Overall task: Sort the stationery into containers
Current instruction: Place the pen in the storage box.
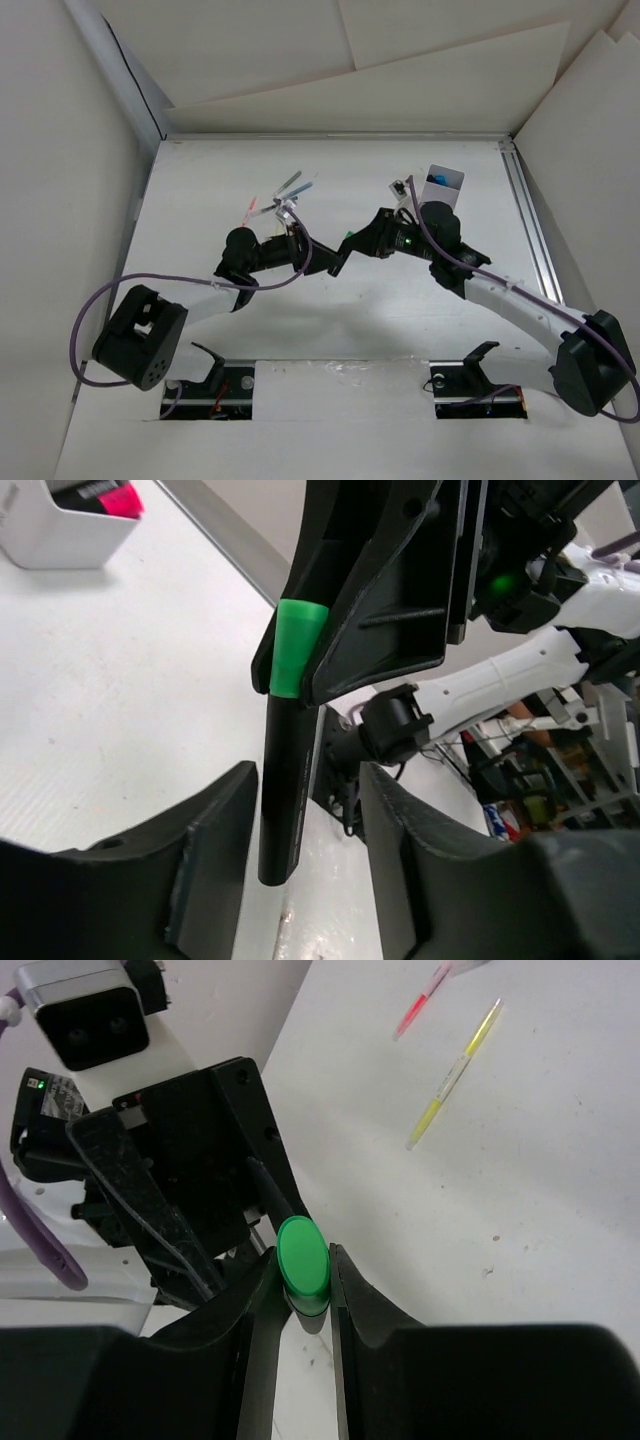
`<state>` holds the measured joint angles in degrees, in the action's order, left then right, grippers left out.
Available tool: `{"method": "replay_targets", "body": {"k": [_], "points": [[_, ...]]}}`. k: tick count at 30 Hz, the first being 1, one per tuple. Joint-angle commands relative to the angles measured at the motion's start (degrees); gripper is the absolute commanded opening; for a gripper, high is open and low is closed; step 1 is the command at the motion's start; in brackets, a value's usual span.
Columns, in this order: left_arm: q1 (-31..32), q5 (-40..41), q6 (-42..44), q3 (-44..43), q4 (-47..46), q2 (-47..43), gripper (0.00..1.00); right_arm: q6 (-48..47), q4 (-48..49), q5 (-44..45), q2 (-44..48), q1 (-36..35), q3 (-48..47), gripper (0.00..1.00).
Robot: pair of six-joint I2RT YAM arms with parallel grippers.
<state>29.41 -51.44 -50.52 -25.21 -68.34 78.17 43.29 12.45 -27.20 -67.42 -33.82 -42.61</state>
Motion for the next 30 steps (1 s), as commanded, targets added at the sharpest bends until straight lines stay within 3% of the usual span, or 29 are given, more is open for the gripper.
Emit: {"method": "replay_targets", "body": {"k": [1, 5, 14, 24, 30], "points": [[0.1, 4.0, 6.0, -2.6, 6.1, -4.4, 0.43, -0.8, 2.4, 1.4, 1.5, -0.2, -0.5, 0.12], [0.1, 8.3, 10.8, -4.6, 16.3, -7.3, 0.43, -0.8, 2.4, 3.6, 1.5, 0.3, -1.1, 0.12], [0.1, 18.1, 15.7, -5.3, 28.4, -12.4, 0.44, -2.0, 0.1, 7.5, 1.5, 2.8, -2.2, 0.12], [0.1, 26.3, 19.3, -5.4, 34.1, -15.5, 0.60, -3.0, -4.3, 11.6, 2.0, 9.8, -4.6, 0.11], [0.1, 36.8, 20.6, -6.1, 41.2, -15.5, 0.59, -3.0, -17.4, 44.2, 1.9, 10.4, -9.9, 0.11]]}}
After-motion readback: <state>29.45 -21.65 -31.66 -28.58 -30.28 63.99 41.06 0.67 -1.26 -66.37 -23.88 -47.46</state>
